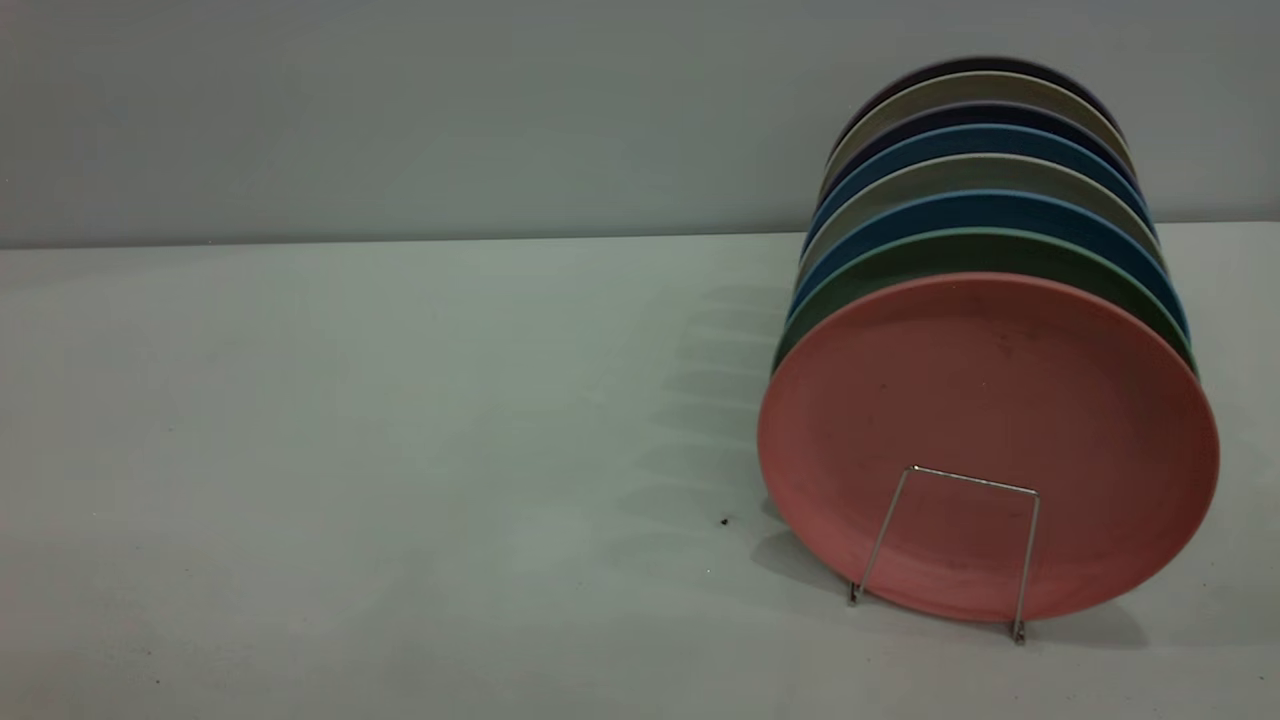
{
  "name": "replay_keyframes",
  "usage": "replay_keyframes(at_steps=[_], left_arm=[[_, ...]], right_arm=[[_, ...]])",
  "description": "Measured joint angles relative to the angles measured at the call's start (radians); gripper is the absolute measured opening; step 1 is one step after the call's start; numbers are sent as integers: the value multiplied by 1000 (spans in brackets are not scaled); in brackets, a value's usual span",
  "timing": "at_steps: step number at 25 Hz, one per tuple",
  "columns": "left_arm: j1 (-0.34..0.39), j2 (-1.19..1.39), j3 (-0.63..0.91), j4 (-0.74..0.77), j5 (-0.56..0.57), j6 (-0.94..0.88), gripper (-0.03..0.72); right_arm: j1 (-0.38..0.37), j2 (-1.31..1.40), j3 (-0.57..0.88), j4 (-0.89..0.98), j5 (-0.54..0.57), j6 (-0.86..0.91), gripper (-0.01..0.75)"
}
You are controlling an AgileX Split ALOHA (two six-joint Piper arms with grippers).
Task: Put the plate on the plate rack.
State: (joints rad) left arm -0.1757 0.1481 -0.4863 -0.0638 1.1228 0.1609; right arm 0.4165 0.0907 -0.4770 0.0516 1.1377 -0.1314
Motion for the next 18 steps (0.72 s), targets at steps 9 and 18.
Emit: replay_keyframes(at_steps=[9,18], left_arm=[[147,-115,0,0,6,0,454],[152,-170,0,0,11,0,454]], right_arm=[[-322,-88,0,1,1,0,297],[-389,-107,0,4,2,0,297]])
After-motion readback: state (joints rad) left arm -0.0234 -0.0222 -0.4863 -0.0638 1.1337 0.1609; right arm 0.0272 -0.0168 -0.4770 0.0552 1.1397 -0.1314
